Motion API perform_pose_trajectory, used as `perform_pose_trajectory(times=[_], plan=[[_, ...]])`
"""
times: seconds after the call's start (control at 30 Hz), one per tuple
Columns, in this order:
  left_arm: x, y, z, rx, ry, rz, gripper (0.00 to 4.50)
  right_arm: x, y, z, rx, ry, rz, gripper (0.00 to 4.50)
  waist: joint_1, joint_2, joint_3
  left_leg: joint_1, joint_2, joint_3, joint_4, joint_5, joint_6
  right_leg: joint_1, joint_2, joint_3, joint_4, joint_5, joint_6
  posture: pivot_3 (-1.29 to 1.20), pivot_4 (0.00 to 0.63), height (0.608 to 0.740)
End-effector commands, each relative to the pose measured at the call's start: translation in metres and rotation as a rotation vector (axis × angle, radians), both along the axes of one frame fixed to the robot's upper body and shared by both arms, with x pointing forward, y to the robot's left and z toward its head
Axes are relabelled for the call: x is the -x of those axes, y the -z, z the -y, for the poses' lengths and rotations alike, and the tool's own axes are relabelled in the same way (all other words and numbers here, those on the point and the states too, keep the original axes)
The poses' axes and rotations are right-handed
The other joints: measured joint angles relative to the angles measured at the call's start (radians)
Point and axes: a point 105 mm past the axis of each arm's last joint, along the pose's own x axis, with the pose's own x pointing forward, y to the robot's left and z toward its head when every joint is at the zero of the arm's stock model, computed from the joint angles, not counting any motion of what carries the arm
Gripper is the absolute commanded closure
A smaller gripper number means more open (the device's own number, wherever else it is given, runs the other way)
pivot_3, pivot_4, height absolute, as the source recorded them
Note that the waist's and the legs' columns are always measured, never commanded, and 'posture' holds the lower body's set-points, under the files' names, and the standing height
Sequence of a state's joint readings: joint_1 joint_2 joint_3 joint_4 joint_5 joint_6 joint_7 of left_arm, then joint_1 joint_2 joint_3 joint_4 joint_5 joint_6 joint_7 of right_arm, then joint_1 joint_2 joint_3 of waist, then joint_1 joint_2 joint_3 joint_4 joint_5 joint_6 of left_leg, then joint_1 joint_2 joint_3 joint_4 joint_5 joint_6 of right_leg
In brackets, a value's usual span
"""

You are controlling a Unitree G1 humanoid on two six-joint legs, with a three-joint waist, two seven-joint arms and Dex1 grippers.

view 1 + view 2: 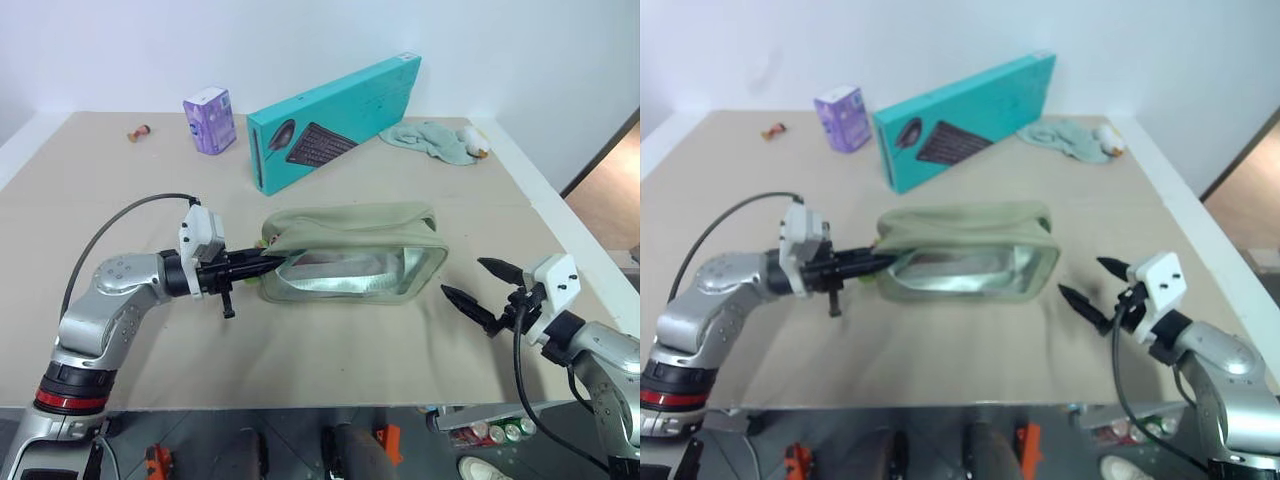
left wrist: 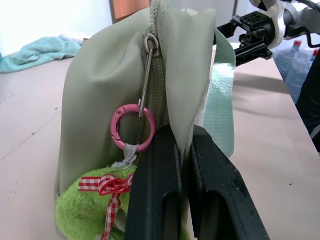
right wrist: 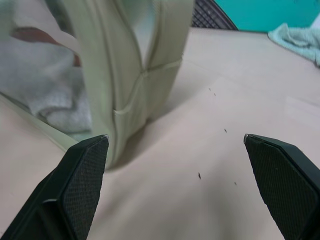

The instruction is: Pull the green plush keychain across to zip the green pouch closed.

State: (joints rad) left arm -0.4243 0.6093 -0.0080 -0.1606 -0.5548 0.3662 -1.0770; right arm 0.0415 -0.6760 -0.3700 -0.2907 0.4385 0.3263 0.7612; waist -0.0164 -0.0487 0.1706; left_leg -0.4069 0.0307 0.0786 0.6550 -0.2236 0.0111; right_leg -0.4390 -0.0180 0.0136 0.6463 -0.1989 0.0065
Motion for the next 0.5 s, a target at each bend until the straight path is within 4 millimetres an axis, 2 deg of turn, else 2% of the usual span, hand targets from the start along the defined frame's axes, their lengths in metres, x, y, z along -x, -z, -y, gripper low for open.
perform_pose_trajectory(times=[0.03, 0.3, 0.5], plan=[[0.002, -0.006, 0.007, -0.003, 0.044, 0.041, 4.43, 0.004, -0.024, -0.005, -0.003, -0.037, 0.087, 0.0, -0.001, 0.0, 0.0, 0.0, 0.0, 0.0, 0.0, 0.0, 0.0, 0.0, 0.0, 0.0, 0.0, 0.0, 0.0, 0.0, 0.15, 0.74], [-0.003, 0.002, 0.007, -0.037, 0.02, 0.031, 4.43, 0.0, -0.054, -0.044, -0.041, -0.203, 0.13, 0.0, -0.001, 0.0, 0.0, 0.0, 0.0, 0.0, 0.0, 0.0, 0.0, 0.001, 0.0, 0.0, 0.0, 0.001, 0.001, 0.0, 0.15, 0.74], [-0.002, 0.003, 0.005, -0.039, 0.013, 0.031, 4.43, -0.003, -0.059, -0.054, -0.04, -0.267, 0.1, 0.0, 0.0, 0.0, 0.0, 0.0, -0.001, -0.001, 0.0, 0.0, 0.0, 0.001, -0.001, 0.001, 0.0, 0.0, 0.001, 0.0, 0.15, 0.74]])
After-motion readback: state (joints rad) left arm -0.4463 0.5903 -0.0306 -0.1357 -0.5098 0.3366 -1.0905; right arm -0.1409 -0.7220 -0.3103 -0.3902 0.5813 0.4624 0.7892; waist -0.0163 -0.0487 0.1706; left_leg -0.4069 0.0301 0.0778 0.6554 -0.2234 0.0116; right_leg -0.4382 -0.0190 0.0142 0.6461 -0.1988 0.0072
